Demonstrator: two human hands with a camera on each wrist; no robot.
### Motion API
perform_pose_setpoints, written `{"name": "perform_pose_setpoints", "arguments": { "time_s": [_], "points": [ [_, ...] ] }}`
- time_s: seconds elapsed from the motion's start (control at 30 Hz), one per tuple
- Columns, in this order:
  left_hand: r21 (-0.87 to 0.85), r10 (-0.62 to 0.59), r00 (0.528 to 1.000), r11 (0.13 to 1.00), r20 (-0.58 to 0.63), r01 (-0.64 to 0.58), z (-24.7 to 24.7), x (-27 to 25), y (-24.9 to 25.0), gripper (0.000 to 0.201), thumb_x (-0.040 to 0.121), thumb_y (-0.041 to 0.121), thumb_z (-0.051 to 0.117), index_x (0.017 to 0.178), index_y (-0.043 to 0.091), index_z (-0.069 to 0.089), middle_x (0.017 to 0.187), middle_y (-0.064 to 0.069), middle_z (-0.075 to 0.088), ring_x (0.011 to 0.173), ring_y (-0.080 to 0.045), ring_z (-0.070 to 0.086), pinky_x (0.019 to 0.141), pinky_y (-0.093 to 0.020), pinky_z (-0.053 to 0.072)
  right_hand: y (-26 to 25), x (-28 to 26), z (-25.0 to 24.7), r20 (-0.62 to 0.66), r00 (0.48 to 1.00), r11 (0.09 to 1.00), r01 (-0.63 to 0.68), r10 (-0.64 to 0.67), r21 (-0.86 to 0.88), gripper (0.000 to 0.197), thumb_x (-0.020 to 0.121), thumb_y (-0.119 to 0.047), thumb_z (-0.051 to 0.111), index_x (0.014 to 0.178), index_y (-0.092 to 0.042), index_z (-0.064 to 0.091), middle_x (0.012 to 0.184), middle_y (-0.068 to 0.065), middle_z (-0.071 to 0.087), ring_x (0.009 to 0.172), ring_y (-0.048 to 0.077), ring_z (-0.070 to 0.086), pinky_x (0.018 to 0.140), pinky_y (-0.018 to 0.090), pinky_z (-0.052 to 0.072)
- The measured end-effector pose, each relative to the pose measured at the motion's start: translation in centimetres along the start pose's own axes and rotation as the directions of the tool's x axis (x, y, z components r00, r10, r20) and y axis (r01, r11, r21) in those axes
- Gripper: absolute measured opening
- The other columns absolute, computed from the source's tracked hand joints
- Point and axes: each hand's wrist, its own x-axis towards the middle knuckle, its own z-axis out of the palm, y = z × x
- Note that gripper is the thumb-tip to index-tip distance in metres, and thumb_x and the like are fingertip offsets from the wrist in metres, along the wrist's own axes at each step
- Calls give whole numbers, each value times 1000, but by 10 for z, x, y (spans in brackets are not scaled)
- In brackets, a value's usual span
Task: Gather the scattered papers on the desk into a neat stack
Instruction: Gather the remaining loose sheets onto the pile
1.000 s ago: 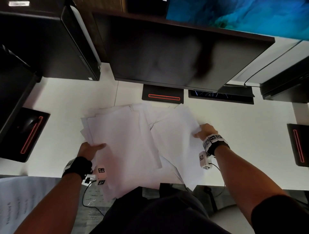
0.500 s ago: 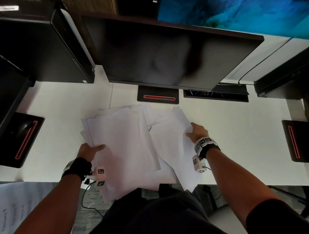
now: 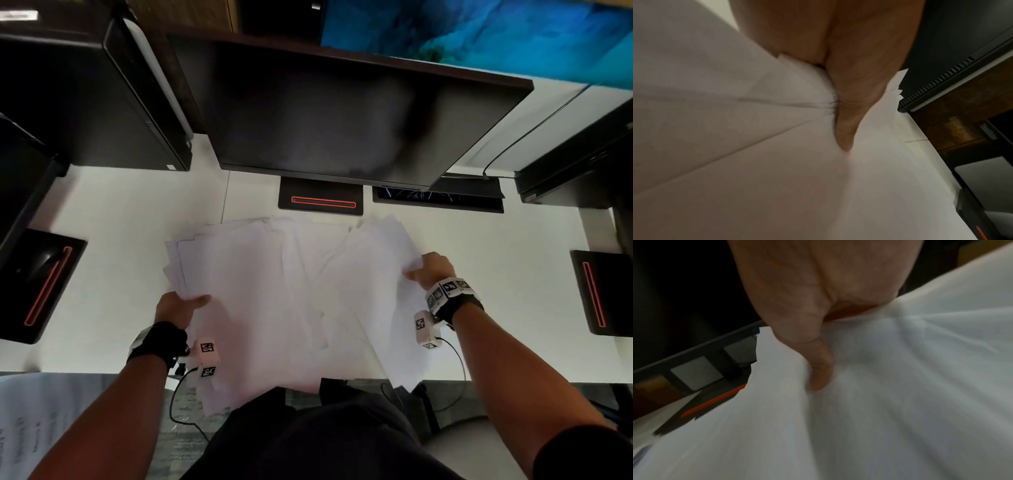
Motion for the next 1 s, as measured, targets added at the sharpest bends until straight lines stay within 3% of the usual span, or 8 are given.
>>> {"name": "perform_pose_setpoints", "arguments": {
  "time_s": [0.13,0.33,0.5,0.6,0.67,0.77,0.83,1.0],
  "points": [
    [-62,-31,999,998,43,34,5,-9,7,38,76,16,86,95,-8,64,92,-18,67,85,-30,63,75,-37,48,22,-29,-45,-155,985,997,73,-72,2,32,82,-32,75,98,-4,71,100,21,71,92,37,65,70,33,44],
    [-93,-27,998,995,62,32,12,-5,5,61,70,32,90,103,-11,63,95,-25,68,85,-34,65,75,-41,49,15,-119,-116,-297,941,969,209,-162,132,39,76,-34,82,54,-11,59,59,11,59,66,35,59,59,39,43],
    [-114,-10,997,993,83,20,11,-9,9,60,67,31,92,104,-9,67,100,-22,72,92,-34,69,78,-41,52,-27,-181,-148,-363,901,805,393,-240,445,27,73,-27,85,78,-4,71,75,2,74,65,18,67,57,26,53],
    [-143,-21,994,989,106,36,11,-15,13,40,75,18,87,97,-7,66,93,-16,69,83,-27,65,68,-29,45,-59,-186,-138,-368,886,636,461,-283,619,16,73,-22,85,86,-18,74,86,-17,76,72,-1,71,62,11,54],
    [-147,-11,993,989,117,28,10,-18,15,33,77,17,86,95,-4,67,92,-16,70,82,-26,66,70,-29,47,-82,-177,-117,-310,891,552,451,-332,702,17,75,-18,84,86,-24,74,88,-20,75,77,-2,72,66,14,56],
    [-143,8,992,990,126,10,6,-16,10,43,74,26,88,97,-7,71,97,-20,74,91,-31,72,85,-41,58,-110,-154,-69,-187,914,501,358,-359,788,23,78,-12,81,98,-16,74,90,-12,77,80,5,74,66,17,56],
    [-149,5,990,989,139,16,4,-16,6,48,74,26,88,104,-7,71,102,-19,74,96,-32,71,90,-44,57,-116,-131,-28,-73,946,528,240,-317,814,24,79,-12,81,101,-10,73,92,-1,78,84,14,75,69,24,58],
    [-206,42,987,978,155,-9,3,-24,6,39,82,16,81,111,-8,68,104,-15,70,93,-25,66,80,-29,47,-84,-76,53,19,997,850,52,-73,524,44,75,-43,80,93,-4,73,90,13,75,91,33,71,74,36,54]
  ]
}}
